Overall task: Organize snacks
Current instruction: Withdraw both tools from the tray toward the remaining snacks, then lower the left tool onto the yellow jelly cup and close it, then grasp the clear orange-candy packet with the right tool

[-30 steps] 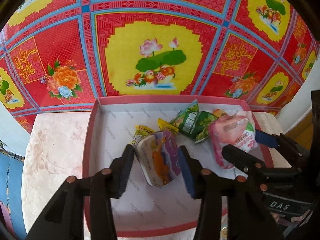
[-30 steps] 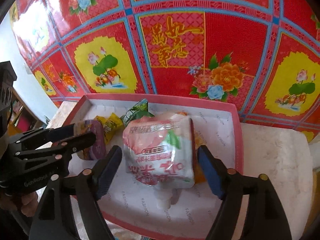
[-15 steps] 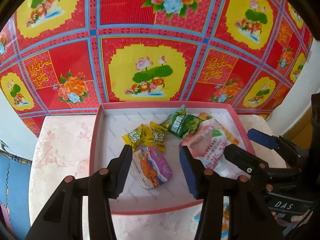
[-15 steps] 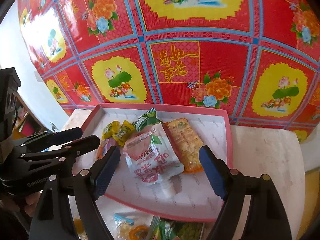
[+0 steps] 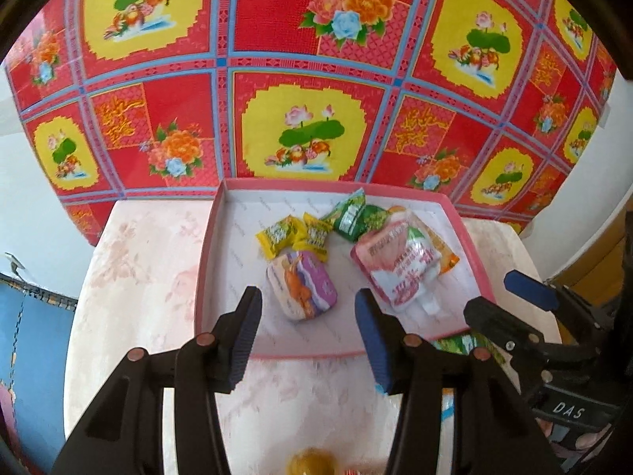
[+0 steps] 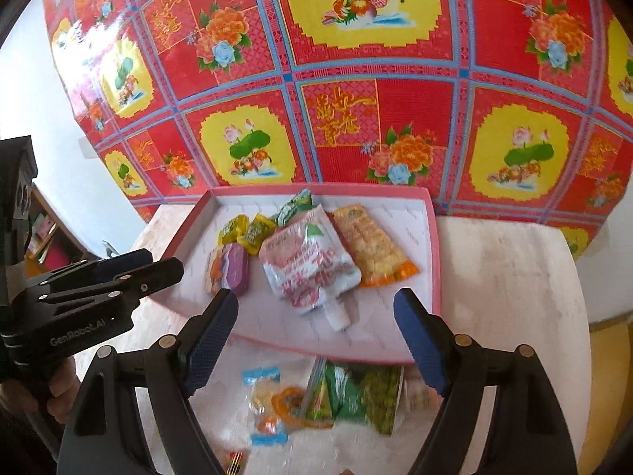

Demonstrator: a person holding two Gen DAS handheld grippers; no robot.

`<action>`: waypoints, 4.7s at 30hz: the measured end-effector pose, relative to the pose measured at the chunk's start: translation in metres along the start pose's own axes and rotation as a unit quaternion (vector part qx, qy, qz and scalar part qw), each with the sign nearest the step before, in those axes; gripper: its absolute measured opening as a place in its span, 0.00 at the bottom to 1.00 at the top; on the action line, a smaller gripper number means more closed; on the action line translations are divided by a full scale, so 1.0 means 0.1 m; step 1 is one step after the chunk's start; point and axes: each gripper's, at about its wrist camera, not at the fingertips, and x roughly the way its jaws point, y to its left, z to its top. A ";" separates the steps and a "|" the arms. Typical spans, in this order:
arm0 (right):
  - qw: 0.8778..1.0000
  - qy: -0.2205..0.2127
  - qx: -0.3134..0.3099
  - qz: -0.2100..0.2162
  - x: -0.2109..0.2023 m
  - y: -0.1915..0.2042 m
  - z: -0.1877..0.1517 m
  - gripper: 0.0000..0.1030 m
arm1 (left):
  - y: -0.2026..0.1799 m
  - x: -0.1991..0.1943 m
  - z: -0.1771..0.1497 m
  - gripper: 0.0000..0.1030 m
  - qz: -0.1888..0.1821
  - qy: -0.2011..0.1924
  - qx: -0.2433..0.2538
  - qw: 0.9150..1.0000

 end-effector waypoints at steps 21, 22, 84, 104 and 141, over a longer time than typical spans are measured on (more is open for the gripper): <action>1.000 0.021 0.006 -0.005 -0.26 0.00 -0.48 0.80 | -0.05 -0.16 -0.62 0.50 0.014 0.044 0.026 0.999; 1.000 0.020 0.007 -0.005 -0.27 0.00 -0.49 0.80 | -0.04 -0.16 -0.65 0.50 0.016 0.047 0.025 0.998; 0.995 0.092 0.012 0.046 0.08 0.30 -0.86 0.68 | 0.33 -0.13 -1.08 0.33 -0.012 0.051 -0.001 0.999; 0.995 0.082 0.016 0.055 0.33 0.40 -0.74 0.63 | 0.35 -0.13 -1.10 0.33 -0.020 0.049 -0.008 0.999; 0.994 0.029 0.081 0.073 0.04 0.09 -0.85 0.23 | 0.33 -0.31 -0.98 0.33 -0.017 0.020 -0.007 1.000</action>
